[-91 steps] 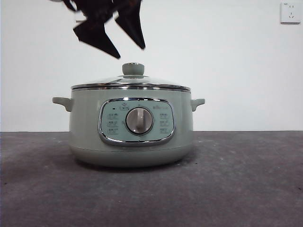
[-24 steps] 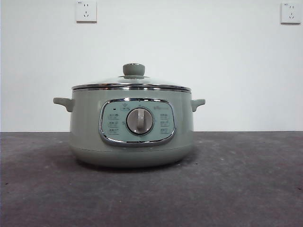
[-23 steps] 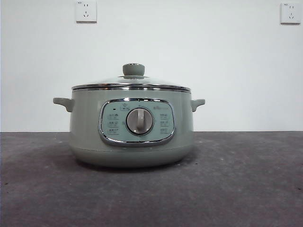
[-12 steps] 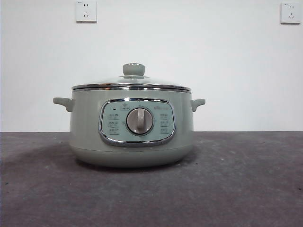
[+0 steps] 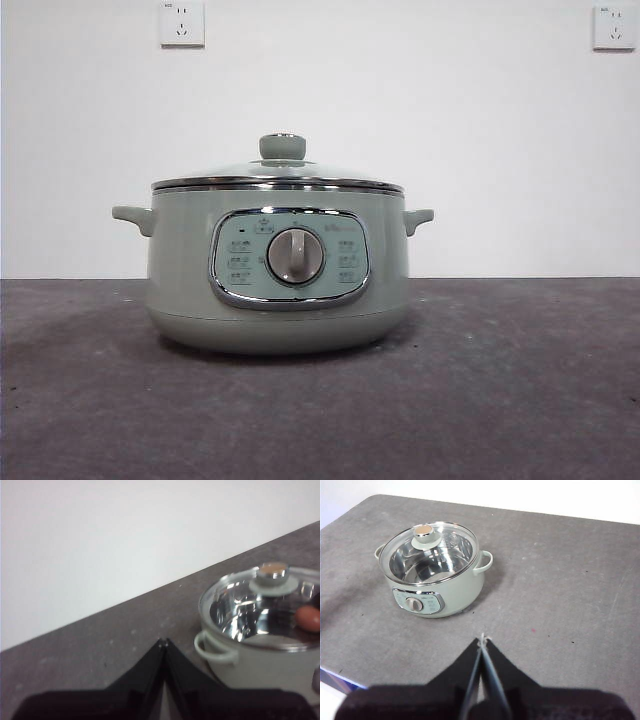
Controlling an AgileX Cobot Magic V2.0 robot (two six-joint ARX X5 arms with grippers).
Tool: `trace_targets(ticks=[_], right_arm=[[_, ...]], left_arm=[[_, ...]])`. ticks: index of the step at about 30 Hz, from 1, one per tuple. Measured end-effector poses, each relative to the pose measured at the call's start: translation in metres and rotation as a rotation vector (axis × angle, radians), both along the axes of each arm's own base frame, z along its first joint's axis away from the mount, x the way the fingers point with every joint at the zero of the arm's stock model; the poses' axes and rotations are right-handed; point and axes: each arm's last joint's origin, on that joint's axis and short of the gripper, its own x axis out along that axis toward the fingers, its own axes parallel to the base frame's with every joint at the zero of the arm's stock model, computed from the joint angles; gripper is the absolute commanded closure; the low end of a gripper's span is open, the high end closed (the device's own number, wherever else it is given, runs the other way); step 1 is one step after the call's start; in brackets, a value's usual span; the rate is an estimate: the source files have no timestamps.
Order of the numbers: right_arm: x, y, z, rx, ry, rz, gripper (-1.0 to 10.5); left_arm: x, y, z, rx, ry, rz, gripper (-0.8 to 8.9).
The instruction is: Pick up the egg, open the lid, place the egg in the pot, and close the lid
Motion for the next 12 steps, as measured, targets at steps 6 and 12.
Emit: trace_targets(ticks=[6,12], right_arm=[[0.000,0.000,0.000,0.000,0.000,0.000,9.5],[0.000,0.000,0.000,0.000,0.001,0.000,9.5]], left_arm=[[-0.005,0.005,-0.077,-0.099,0.056,0.184,8.17],[-0.007,0.009,-0.121,-0.185,0.110,0.341,8.17]])
